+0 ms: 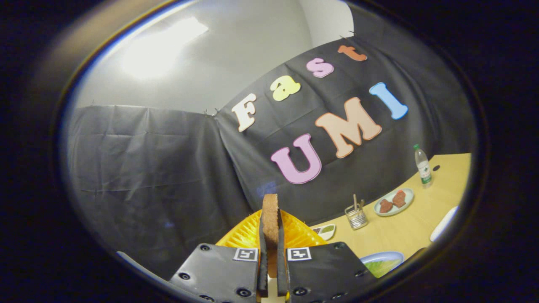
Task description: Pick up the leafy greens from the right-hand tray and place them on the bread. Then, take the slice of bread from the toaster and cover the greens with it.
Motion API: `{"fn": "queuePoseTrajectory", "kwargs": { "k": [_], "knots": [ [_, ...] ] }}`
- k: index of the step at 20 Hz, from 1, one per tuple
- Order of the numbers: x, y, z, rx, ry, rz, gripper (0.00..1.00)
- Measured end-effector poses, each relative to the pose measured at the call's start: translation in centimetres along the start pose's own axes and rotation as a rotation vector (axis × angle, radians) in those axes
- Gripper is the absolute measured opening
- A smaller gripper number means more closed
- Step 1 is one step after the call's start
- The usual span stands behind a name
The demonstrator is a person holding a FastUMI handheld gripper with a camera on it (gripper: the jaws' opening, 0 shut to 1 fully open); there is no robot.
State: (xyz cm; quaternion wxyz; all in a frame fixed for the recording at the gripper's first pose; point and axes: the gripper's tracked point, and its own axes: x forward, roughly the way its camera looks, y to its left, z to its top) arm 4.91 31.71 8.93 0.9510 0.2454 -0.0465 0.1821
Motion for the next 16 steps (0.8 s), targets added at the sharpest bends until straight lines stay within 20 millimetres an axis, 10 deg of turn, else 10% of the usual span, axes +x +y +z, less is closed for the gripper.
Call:
{"fn": "queuePoseTrajectory", "kwargs": {
  "k": [9,16],
  "knots": [
    [-5.6,-12.6,-3.5,0.32,-0.013,-0.148,0.11],
    [-4.2,-17.6,-9.4,0.522,0.013,-0.24,0.11]
  ]
}}
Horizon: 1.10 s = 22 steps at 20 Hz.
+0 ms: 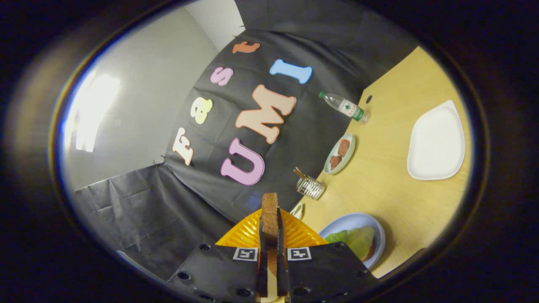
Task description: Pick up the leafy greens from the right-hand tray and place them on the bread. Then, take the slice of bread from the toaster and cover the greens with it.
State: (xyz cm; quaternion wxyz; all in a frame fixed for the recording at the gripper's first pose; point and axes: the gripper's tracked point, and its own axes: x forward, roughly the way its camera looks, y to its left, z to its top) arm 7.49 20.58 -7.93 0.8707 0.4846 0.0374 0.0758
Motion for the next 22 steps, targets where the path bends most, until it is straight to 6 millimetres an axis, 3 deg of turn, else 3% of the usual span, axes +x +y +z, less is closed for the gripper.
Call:
{"fn": "queuePoseTrajectory", "kwargs": {
  "k": [3,5,11,15,19,22],
  "knots": [
    [1.0,-1.4,-2.9,0.012,0.071,-0.048,0.11],
    [1.6,-3.6,-3.7,-0.041,0.085,-0.126,0.11],
    [1.2,-8.4,-4.9,-0.197,0.147,-0.281,0.11],
    [0.7,-8.9,-4.8,-0.261,0.161,-0.301,0.14],
    [-0.3,-9.7,-4.6,-0.324,0.184,-0.33,0.33],
    [-0.6,-8.8,-3.6,-0.386,0.167,-0.305,0.5]
  ]
}}
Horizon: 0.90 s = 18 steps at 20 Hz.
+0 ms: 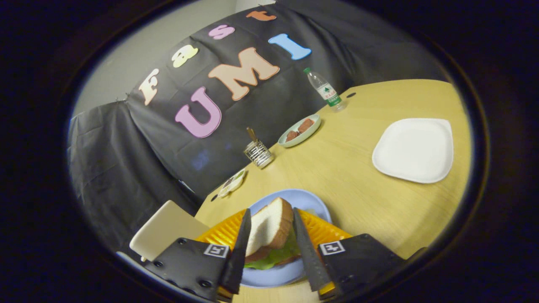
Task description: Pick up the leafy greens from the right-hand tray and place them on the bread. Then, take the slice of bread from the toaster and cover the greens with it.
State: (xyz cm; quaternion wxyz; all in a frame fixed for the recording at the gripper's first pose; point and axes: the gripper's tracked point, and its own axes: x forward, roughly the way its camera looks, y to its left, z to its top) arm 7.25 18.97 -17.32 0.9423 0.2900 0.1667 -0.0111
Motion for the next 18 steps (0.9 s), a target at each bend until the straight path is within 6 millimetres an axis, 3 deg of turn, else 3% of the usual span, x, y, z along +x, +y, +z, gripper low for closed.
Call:
{"fn": "queuePoseTrajectory", "kwargs": {
  "k": [3,7,11,18],
  "knots": [
    [-1.0,-0.4,1.1,-0.071,-0.024,0.004,0.64],
    [-2.5,-0.2,4.2,-0.156,-0.102,0.029,0.82],
    [-3.9,-2.0,7.6,-0.276,-0.143,-0.007,1.0],
    [-7.4,-3.1,15.5,-0.413,-0.203,-0.057,1.0]
  ]
}}
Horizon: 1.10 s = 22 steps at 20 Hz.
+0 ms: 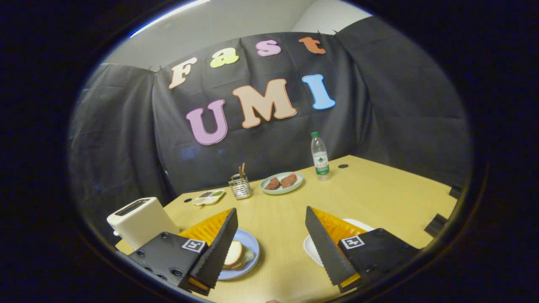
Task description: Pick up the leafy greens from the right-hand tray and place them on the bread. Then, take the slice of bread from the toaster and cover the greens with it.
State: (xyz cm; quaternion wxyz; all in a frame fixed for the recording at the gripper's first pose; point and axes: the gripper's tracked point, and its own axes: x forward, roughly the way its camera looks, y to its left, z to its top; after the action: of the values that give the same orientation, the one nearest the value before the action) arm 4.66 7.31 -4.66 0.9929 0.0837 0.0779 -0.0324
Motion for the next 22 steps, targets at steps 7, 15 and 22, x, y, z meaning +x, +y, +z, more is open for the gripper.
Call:
{"fn": "queuePoseTrajectory", "kwargs": {
  "k": [7,15,22],
  "knots": [
    [-1.3,-2.2,11.3,-0.103,-0.203,-0.005,1.0],
    [0.5,-2.0,8.5,-0.298,-0.208,0.105,1.0],
    [0.9,-2.2,6.5,-0.255,-0.185,0.165,1.0]
  ]
}}
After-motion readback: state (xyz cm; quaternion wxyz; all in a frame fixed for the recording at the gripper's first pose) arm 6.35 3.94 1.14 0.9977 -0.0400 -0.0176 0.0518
